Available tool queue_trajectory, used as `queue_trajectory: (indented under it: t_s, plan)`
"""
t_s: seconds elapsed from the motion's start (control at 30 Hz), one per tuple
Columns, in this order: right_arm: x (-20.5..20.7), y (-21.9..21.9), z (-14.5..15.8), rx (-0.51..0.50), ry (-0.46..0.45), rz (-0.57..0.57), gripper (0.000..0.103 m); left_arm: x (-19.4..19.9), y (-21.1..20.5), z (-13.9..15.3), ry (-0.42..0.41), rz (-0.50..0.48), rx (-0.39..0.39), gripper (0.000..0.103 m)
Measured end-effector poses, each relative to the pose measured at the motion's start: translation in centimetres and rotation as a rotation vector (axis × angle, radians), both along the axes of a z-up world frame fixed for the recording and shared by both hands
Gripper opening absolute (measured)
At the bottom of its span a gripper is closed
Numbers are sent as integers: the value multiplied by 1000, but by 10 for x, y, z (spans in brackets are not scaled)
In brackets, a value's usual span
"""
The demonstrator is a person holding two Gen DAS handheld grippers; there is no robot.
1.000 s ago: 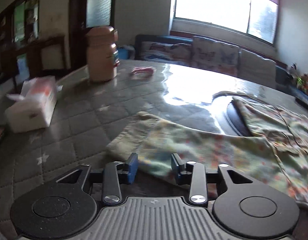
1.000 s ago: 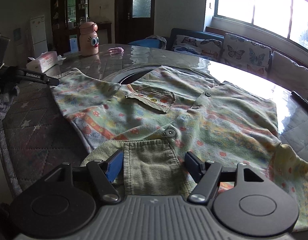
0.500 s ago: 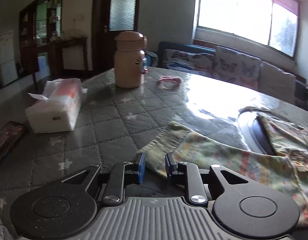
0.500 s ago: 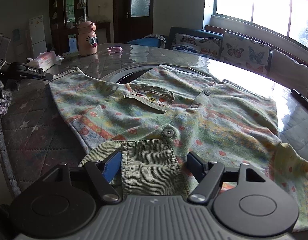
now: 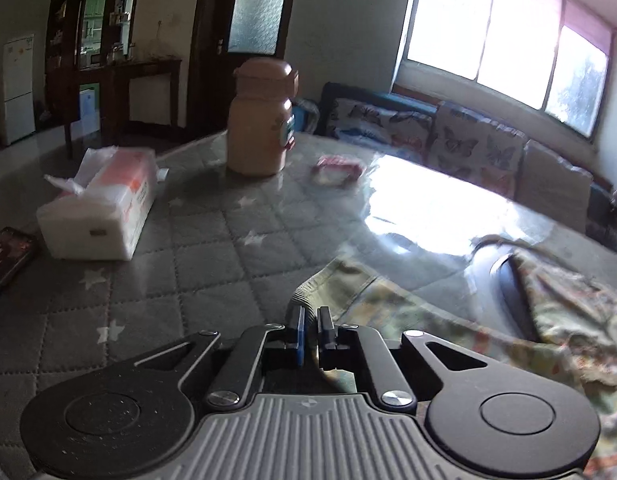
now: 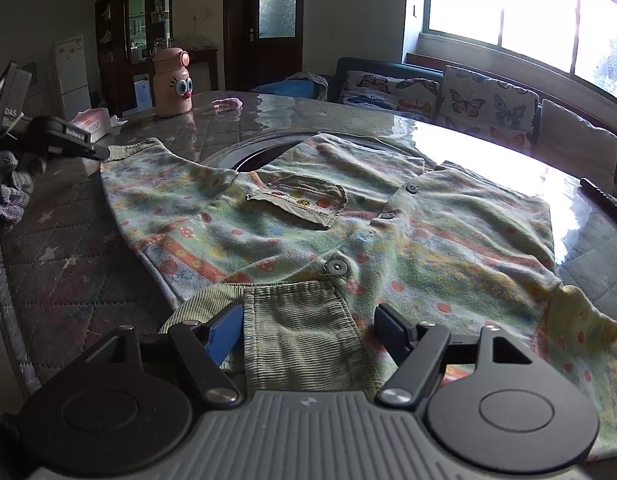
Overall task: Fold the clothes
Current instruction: 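Fold the sleeve across the shirt body with the left gripper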
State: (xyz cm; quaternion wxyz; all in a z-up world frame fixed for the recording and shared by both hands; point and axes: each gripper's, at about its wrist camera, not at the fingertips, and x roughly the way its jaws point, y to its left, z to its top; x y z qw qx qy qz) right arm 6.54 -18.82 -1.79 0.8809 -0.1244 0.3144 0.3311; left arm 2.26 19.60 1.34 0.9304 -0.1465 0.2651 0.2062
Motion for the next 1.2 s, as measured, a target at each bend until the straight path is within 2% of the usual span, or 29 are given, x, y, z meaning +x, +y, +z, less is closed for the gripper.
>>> queue_trajectory:
  t_s: [0.2,0.33,0.47,0.67,0.87,1.0,1.2]
  plan:
    - [-2,-3,1,19,-8,-5,74,-1,-47,46,-149,-162,-7,6]
    - [-3,-8,5,51,-18,-19,74,7,-97,72,-230,-338,-18,5]
    - [-4,-16,8,77,-27,-38,74,17,-156,83,-276,-539,-41,5]
    - [-5,-36,10,110,-17,-88,74,35,-226,71,-249,-759,-78,5]
    - [-3,-58,8,148,26,-143,74,40,-267,44,-112,-928,-57,7]
    - [-2,-70,11,201,69,-157,73,30,-259,38,-99,-924,-27,9]
    - [17,-63,14,228,89,-174,60,33,-206,30,-62,-738,29,21]
